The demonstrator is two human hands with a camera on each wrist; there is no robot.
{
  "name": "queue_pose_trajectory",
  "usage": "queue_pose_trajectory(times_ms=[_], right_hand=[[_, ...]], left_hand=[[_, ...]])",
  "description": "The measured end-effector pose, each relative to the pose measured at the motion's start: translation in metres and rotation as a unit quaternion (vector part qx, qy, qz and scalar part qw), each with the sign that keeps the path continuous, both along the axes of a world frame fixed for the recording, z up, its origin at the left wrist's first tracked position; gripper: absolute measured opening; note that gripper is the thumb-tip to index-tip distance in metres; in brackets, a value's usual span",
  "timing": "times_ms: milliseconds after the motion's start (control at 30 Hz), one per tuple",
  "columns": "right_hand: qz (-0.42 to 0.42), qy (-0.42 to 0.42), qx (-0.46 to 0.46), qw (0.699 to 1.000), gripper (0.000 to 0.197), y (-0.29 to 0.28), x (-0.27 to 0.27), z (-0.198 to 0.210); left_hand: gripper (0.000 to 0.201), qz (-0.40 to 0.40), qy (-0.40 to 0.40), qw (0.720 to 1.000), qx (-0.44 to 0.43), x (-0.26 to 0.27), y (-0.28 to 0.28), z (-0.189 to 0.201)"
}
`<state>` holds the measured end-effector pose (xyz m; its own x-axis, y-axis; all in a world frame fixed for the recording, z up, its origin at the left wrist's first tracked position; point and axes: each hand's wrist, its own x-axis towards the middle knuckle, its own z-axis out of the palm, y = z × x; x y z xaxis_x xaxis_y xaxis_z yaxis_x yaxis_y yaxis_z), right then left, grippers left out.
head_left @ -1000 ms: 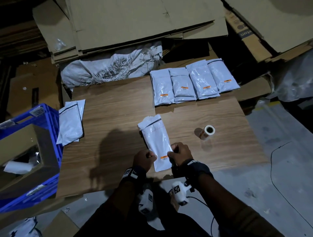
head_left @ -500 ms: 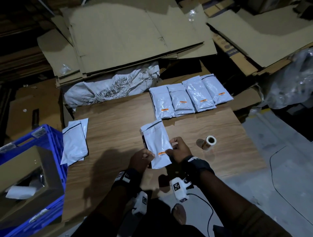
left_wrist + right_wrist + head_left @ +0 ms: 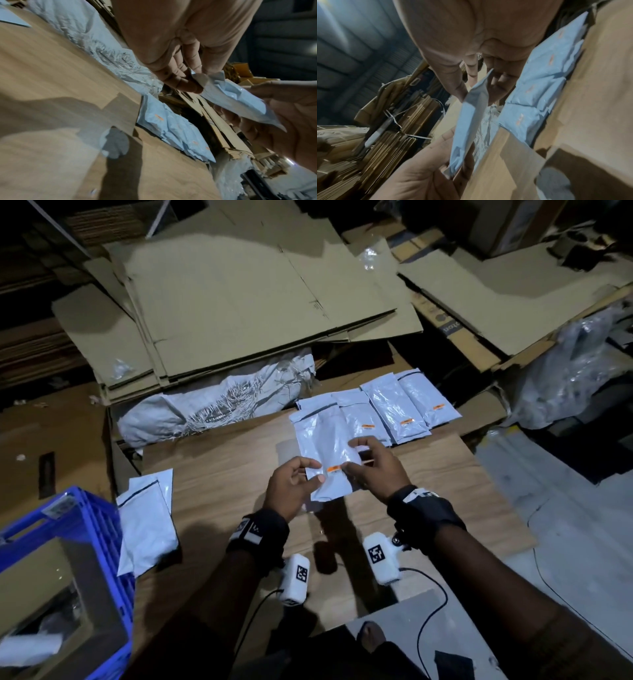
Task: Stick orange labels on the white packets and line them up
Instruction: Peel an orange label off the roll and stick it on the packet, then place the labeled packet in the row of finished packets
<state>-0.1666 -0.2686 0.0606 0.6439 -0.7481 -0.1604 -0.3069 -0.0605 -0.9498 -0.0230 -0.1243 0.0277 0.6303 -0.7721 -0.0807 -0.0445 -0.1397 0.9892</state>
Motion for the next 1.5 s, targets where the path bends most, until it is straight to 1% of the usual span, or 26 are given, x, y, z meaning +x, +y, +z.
queue_pose_trajectory(times_ms=[100,167,267,367,500,633,733,800,900,967,1100,1167,1267,1367,1433,1500], right_hand=[[0.016,0.01,-0.073,0.997,0.04,-0.028,-0.007,0.018],[0.016,0.025,-0.104,0.994,0.038,-0.05,-0.014,0.024],[0.014,0.044,-0.127,0.991,0.033,-0.087,-0.027,0.025],[0.007,0.07,-0.13,0.989,0.031,-0.124,-0.041,0.019],[0.005,0.093,-0.131,0.987,0.03,-0.179,-0.054,0.002],[0.01,0.117,-0.135,0.984,0.03,-0.243,-0.055,-0.021],[0.029,0.124,-0.134,0.983,0.035,-0.274,-0.046,-0.048],[0.043,0.136,-0.126,0.982,0.04,-0.289,-0.042,-0.065],[0.059,0.154,-0.125,0.978,0.044,-0.306,-0.038,-0.083],[0.07,0.171,-0.128,0.974,0.047,-0.316,-0.036,-0.093],[0.116,0.2,-0.134,0.964,0.058,-0.327,-0.037,-0.106],[0.133,0.195,-0.125,0.964,0.063,-0.329,-0.039,-0.107],[0.149,0.186,-0.12,0.964,0.066,-0.33,-0.042,-0.103],[0.143,0.173,-0.15,0.963,0.063,-0.329,-0.044,-0.091],[0.128,0.161,-0.168,0.964,0.055,-0.324,-0.045,-0.078],[0.11,0.133,-0.165,0.971,0.045,-0.315,-0.045,-0.062]], left_hand=[[0.015,-0.015,-0.01,1.0,-0.011,0.0,-0.027,0.014],[0.018,-0.041,-0.019,0.999,-0.01,-0.003,-0.047,0.021],[0.026,-0.078,-0.036,0.996,0.002,-0.012,-0.082,0.024],[0.028,-0.109,-0.065,0.992,0.025,-0.023,-0.118,0.026],[0.031,-0.129,-0.082,0.986,0.071,-0.038,-0.172,0.015],[0.037,-0.118,-0.093,0.982,0.111,-0.05,-0.232,0.003],[0.049,-0.115,-0.118,0.975,0.149,-0.051,-0.265,-0.019],[0.055,-0.114,-0.111,0.969,0.188,-0.052,-0.283,-0.036],[0.058,-0.114,-0.111,0.96,0.229,-0.051,-0.302,-0.056],[0.057,-0.104,-0.114,0.96,0.235,-0.05,-0.312,-0.066],[0.059,-0.093,-0.126,0.958,0.242,-0.05,-0.318,-0.085],[0.06,-0.092,-0.143,0.956,0.239,-0.051,-0.314,-0.089],[0.059,-0.08,-0.148,0.957,0.236,-0.047,-0.309,-0.09],[0.054,-0.069,-0.152,0.96,0.225,-0.04,-0.301,-0.084],[0.052,-0.056,-0.154,0.967,0.196,-0.036,-0.29,-0.077],[0.049,-0.034,-0.131,0.976,0.171,-0.036,-0.276,-0.064]])
